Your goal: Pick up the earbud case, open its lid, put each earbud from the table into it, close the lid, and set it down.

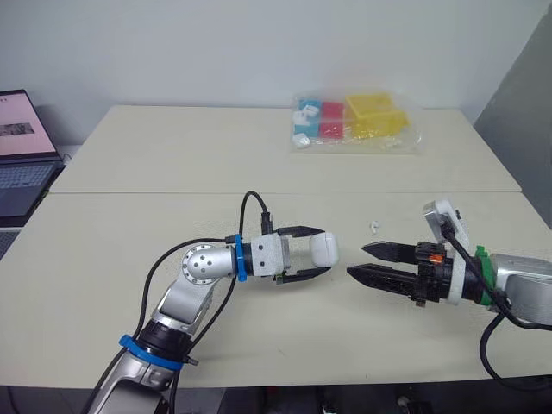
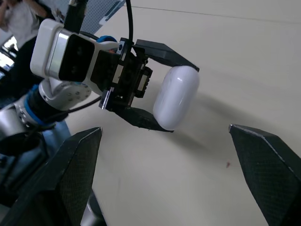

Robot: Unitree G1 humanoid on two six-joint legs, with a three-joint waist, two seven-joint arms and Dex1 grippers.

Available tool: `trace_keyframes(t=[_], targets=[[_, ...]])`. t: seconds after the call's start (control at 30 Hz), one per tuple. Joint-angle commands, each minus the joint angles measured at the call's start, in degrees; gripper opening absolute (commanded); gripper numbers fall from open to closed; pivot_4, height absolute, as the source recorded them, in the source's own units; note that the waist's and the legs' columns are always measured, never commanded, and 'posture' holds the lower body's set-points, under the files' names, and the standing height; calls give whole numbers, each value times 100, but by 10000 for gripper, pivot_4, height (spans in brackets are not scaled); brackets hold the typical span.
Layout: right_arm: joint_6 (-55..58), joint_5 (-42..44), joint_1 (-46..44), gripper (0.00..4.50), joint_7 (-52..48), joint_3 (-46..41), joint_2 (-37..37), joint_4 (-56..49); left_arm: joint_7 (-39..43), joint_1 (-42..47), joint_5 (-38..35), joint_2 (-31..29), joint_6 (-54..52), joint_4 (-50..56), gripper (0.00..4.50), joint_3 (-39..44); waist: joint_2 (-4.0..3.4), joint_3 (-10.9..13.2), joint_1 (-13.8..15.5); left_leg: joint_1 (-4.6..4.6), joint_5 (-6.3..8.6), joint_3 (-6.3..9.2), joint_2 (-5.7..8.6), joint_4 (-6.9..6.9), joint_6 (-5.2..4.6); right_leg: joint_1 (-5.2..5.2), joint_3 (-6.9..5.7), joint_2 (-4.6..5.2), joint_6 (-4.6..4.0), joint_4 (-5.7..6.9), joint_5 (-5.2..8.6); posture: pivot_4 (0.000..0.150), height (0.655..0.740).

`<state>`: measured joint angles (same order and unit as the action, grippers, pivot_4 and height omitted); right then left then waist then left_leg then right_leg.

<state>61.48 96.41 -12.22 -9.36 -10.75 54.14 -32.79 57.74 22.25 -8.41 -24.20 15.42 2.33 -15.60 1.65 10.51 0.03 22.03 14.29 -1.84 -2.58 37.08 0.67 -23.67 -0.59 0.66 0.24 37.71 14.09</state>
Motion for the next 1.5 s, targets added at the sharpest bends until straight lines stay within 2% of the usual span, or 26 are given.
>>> trace_keyframes(t=[0.03, 0.37, 0.8, 0.9, 1.2, 1.5], targets=[[-251, 668, -231, 45000, 456, 296, -62, 196, -64, 70, -76, 105, 330, 132, 27767, 42, 0, 0, -4, 0, 0, 0, 0, 0, 0, 0, 2, 0, 1, -1, -1, 1500, 7400], [-178, 192, -639, 45000, 171, 974, -630, 611, -140, -5, -157, 203, 269, 245, 27767, 31, 0, 0, -13, 1, 0, 2, -5, -1, 0, -2, -3, -4, 3, -3, -1, 1500, 7400], [-81, -102, -815, 45000, -157, 1016, -904, 1006, -82, -44, -188, 211, 301, 334, 27767, -21, 0, 0, -13, 2, 0, 1, -6, -2, 0, -4, -2, -5, 3, -4, -1, 1500, 7400], [-45, -194, -825, 39594, -238, 1044, -931, 1062, -67, -40, -239, 247, 234, 367, 27767, -47, 0, 0, -13, 2, 0, 2, -6, -2, 0, -4, -3, -5, 3, -4, -1, 1500, 7400], [39, -191, -822, 7955, -225, 1020, -1022, 1185, -83, -22, -373, 310, 84, 359, 27767, -2, 0, 0, -14, 3, 0, 2, -7, -3, 0, -5, -3, -7, 3, -5, -1, 1500, 7400], [115, -31, -894, 7899, -214, 996, -1034, 1273, -39, -124, -566, 302, -238, 543, 27767, 19, 0, 0, -14, 6, 0, 2, -7, -3, 0, -8, -3, -7, 3, -5, -1, 1500, 7400]])
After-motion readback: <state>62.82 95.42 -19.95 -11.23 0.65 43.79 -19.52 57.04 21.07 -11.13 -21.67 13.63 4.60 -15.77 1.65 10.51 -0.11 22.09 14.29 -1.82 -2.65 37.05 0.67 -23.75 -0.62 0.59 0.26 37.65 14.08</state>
